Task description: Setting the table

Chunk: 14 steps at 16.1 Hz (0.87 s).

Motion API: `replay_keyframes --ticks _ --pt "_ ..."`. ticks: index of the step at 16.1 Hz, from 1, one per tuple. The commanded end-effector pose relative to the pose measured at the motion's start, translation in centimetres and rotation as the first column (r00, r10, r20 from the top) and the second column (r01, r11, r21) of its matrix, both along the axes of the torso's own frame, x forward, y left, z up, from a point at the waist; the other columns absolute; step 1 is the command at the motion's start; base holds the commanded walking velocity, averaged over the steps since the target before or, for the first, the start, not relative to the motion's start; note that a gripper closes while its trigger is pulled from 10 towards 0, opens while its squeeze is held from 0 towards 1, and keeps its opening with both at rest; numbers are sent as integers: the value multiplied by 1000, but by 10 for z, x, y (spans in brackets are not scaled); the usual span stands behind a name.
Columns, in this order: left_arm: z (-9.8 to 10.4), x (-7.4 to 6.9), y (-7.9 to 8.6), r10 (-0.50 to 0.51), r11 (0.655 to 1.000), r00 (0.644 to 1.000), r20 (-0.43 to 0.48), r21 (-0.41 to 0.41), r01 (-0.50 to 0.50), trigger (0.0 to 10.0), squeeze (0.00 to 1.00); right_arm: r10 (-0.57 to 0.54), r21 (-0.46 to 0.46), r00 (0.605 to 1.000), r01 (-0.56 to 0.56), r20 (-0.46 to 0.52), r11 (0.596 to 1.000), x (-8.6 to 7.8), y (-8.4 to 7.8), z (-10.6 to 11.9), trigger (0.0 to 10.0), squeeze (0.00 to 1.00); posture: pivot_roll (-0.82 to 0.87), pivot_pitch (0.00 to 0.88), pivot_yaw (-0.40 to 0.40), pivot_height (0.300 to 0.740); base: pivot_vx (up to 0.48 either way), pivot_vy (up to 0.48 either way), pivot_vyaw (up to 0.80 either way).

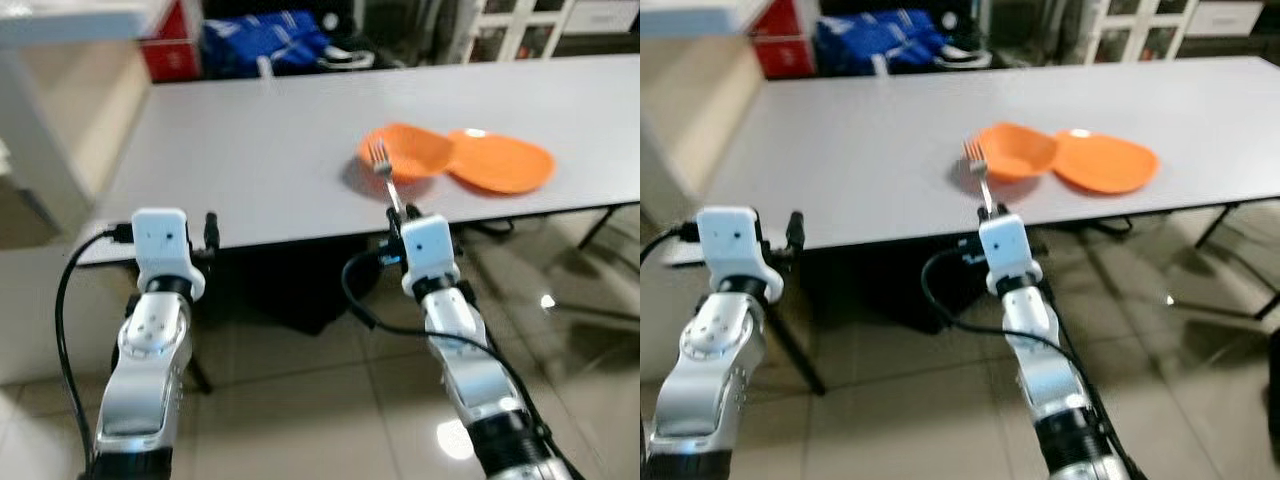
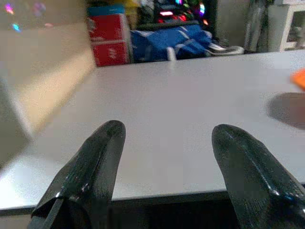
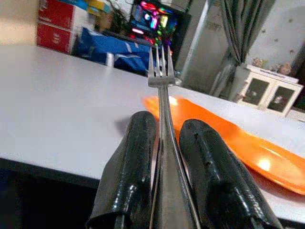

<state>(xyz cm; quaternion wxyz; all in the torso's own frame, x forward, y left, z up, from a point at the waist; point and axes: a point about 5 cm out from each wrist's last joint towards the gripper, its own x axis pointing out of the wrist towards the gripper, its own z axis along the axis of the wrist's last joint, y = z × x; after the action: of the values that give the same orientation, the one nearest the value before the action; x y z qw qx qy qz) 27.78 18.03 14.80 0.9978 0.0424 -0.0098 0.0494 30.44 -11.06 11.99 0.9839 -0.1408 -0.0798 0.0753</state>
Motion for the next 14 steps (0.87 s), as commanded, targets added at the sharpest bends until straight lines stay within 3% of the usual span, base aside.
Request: replay_keyframes --ticks 1,14 --pt "6 1 -4 -18 1000 1000 23 20 17 10000 0 -7 5 1000 7 25 1000 2 -1 6 10000 0 -52 0 51 740 274 -390 0" --pt "5 1 -4 -16 1000 999 27 22 16 10000 0 3 -5 1000 -3 23 1000 2 -2 5 10000 0 -51 0 46 740 291 -378 0"
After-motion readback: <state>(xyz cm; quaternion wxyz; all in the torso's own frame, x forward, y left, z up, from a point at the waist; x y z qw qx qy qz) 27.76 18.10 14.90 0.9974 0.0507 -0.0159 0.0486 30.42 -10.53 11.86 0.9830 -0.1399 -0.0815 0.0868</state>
